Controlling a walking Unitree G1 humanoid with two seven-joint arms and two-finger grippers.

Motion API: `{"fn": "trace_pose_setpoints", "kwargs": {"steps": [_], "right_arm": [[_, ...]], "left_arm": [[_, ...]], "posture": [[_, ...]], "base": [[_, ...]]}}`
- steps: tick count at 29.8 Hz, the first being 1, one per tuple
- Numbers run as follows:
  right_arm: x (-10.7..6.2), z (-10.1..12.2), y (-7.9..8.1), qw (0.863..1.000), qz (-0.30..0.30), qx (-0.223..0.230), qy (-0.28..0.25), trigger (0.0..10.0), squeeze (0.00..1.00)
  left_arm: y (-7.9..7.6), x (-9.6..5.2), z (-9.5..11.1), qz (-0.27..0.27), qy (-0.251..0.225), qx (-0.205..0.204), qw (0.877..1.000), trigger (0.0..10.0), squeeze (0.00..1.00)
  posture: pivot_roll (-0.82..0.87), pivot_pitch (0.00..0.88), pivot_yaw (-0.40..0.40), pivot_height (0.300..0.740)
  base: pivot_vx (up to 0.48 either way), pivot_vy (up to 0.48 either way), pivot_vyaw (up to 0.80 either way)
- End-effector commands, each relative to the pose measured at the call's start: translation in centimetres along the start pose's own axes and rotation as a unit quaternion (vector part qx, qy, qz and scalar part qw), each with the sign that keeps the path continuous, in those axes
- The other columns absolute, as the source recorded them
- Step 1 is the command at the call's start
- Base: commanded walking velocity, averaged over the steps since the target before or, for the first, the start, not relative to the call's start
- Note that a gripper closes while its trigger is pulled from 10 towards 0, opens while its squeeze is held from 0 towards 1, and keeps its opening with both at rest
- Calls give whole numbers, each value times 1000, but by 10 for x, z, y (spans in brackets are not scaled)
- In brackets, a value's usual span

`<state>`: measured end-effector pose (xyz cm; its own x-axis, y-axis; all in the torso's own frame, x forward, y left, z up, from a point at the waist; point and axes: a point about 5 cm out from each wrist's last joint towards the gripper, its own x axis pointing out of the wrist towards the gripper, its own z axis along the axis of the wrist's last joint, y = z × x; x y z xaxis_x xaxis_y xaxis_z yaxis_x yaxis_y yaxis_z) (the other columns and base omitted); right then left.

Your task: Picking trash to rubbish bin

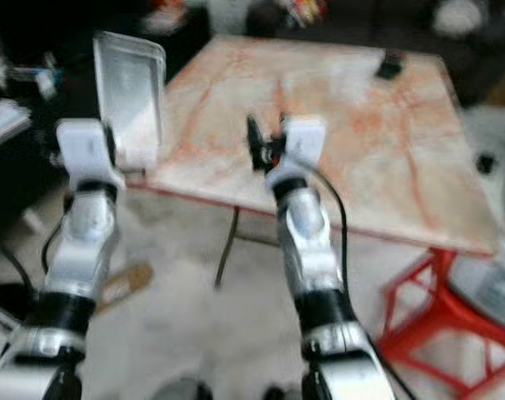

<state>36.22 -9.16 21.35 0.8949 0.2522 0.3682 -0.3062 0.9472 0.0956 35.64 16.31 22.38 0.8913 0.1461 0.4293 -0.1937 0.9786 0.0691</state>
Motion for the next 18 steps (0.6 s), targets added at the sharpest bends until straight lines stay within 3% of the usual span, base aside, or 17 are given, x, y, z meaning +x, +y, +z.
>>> {"fn": "trace_pose_setpoints", "kwargs": {"steps": [1, 7, 9, 13, 14, 18], "right_arm": [[0, 1, 0, 1000, -1, 2, -2, 10000, 0], [-1, -3, -5, 1000, -8, 0, 5, 10000, 0], [-7, -16, -16, 999, -34, 12, 33, 10000, 0], [-8, -18, -18, 999, -37, 13, 37, 10000, 0], [-24, -47, -29, 994, -56, 11, 95, 10000, 0], [-52, -84, -42, 982, -77, -6, 175, 10000, 0]], "left_arm": [[0, -1, -1, 1, 4, 3, 1000, 10000, 0], [1, -2, -7, -2, 18, 9, 1000, 10000, 0], [6, -6, -19, -4, 41, 8, 999, 10000, 0], [7, -7, -21, -5, 45, 7, 999, 10000, 0], [16, -25, -60, -28, 123, 28, 992, 10000, 0], [32, -56, -102, -36, 212, 16, 977, 10000, 0]], "posture": [[84, 111, 9, 740], [82, 109, 8, 740], [86, 108, 3, 740], [86, 108, 3, 740], [83, 111, 5, 740], [78, 119, 5, 740]], "base": [[-300, 0, 0], [-294, 0, 0], [0, 0, 0], [0, 0, 0], [0, 0, 0], [0, 0, 0]]}}
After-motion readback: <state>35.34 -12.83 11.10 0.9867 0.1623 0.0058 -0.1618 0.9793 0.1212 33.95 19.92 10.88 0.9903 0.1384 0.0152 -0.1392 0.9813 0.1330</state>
